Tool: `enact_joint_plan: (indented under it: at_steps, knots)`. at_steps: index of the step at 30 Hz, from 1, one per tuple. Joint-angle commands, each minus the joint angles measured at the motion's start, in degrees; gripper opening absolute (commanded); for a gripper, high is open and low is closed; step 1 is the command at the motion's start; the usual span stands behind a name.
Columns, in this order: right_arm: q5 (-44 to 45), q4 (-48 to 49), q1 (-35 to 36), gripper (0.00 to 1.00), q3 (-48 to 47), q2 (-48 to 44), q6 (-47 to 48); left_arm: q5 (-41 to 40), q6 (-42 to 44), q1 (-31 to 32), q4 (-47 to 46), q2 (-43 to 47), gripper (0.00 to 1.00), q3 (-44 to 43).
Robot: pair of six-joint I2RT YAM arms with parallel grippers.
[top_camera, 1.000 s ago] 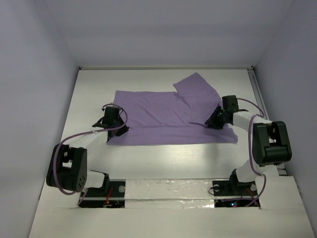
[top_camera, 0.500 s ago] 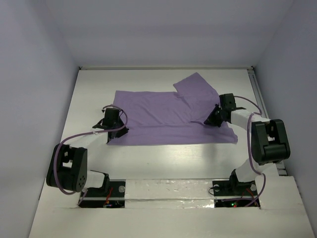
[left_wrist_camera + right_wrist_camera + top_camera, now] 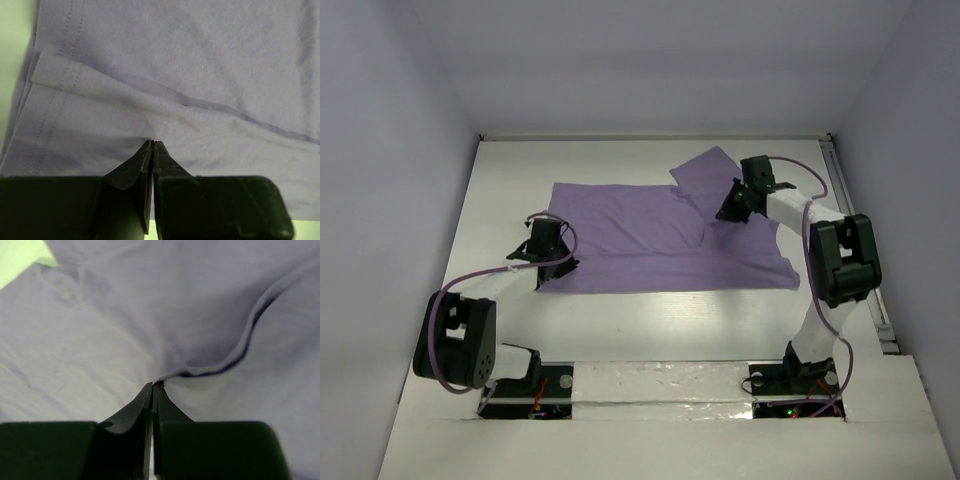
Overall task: Fold and stack the t-shirts
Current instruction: Fold the flattened tshirt in 1/3 of the way
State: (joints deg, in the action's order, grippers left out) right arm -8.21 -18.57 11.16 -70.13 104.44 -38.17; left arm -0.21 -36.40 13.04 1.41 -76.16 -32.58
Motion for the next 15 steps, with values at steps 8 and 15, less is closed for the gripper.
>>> enact_joint_plan:
  at_steps: [8, 15]
  knots:
    - [7.6, -7.3, 6.1, 0.66, -13.5, 6.2, 7.4, -0.6, 1.6, 1.6, 2.4, 4.9, 0.0, -2.7]
    - [6.5, -2.4, 7.2, 0.1, -0.6, -8.3, 6.3, -2.2, 0.6, 10.9, 3.4, 2.7, 0.0, -8.5]
